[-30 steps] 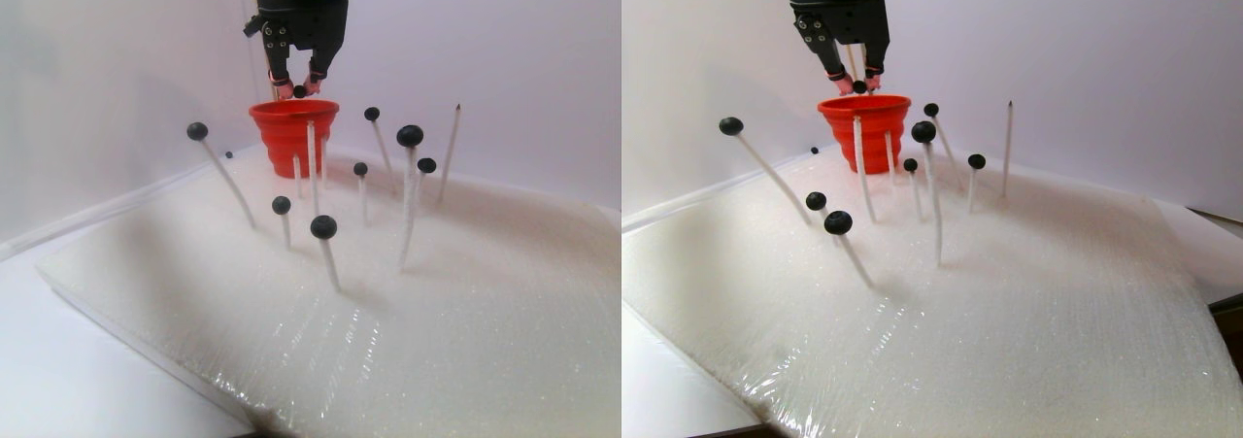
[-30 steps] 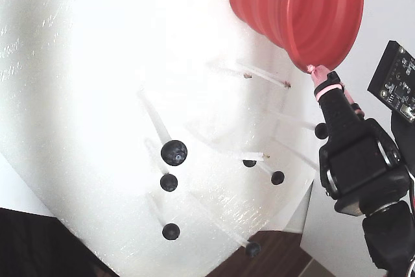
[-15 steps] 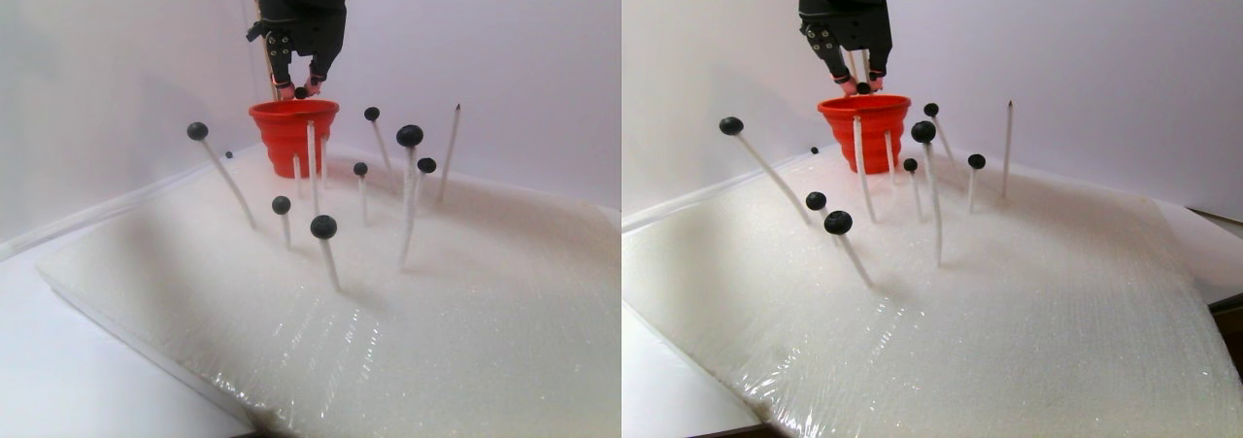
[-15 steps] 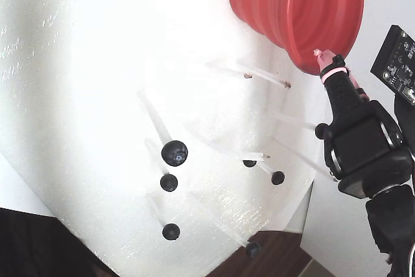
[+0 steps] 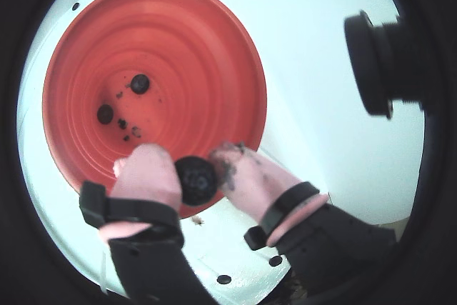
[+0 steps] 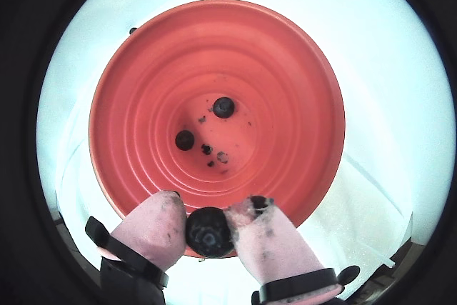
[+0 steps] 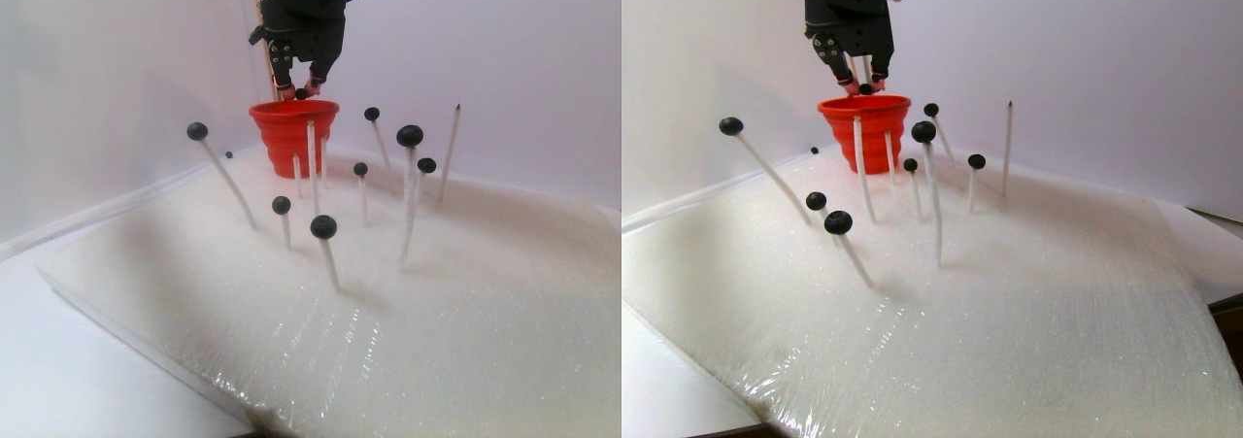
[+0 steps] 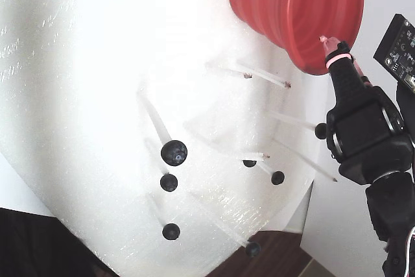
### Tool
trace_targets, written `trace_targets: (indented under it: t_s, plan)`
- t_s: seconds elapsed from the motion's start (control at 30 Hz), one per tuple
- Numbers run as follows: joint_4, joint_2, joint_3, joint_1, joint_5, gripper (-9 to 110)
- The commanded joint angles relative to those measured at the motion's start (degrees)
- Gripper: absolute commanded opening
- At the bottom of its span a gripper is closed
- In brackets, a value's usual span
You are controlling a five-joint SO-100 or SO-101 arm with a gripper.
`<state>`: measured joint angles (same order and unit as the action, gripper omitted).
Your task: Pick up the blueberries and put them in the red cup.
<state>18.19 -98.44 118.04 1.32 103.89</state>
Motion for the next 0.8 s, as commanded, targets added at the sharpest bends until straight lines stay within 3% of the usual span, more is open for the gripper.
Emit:
trace_targets:
  t_s: [0.0, 0.77]
  plan:
    - [1.8, -1.8, -4.2, -0.7, 0.5, 16]
    - [-4.0, -11.5, 1.7, 2.1, 3.3, 15]
